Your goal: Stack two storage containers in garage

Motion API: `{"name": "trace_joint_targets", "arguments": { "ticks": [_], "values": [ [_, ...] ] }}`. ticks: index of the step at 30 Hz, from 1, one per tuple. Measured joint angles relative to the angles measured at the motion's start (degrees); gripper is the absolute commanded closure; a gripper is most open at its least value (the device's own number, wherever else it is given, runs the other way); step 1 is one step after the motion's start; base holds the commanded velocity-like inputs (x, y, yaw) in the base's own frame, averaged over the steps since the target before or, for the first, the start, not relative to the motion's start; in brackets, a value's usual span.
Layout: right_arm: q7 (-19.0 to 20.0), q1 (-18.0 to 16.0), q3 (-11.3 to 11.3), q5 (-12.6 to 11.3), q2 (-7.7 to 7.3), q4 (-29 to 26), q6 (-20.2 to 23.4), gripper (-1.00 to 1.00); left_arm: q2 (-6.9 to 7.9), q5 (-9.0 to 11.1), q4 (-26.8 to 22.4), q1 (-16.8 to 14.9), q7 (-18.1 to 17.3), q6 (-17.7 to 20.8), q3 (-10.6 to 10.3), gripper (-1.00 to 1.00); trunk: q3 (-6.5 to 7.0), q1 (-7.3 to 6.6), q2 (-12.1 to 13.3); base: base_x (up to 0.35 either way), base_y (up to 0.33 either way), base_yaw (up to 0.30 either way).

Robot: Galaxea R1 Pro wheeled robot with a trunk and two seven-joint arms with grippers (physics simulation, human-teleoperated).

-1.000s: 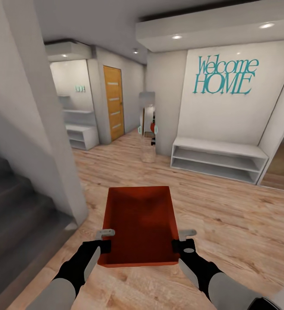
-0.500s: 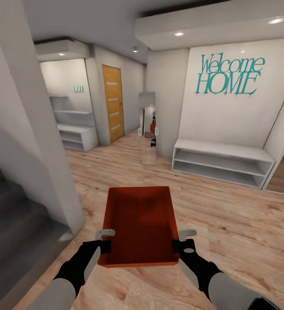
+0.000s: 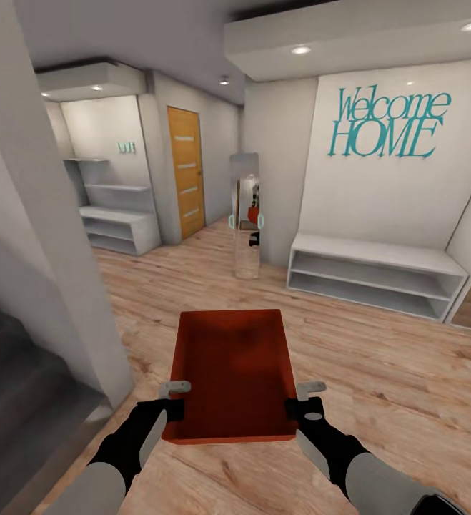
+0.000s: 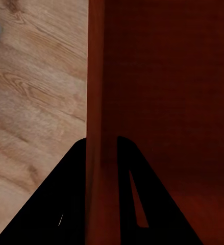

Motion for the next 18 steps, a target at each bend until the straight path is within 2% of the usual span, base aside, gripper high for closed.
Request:
{"name": "trace_joint_targets", "arguments": {
  "ticks": [18],
  "values": [
    [-0.03,-0.01,0.07,-0.09,0.0,0.0,0.0,1.0,0.0,-0.03,-0.01,0.01,-0.02,0.01,0.04,1.0,0.0,0.0,0.0,0.323,0.0,0.0]
  ]
}}
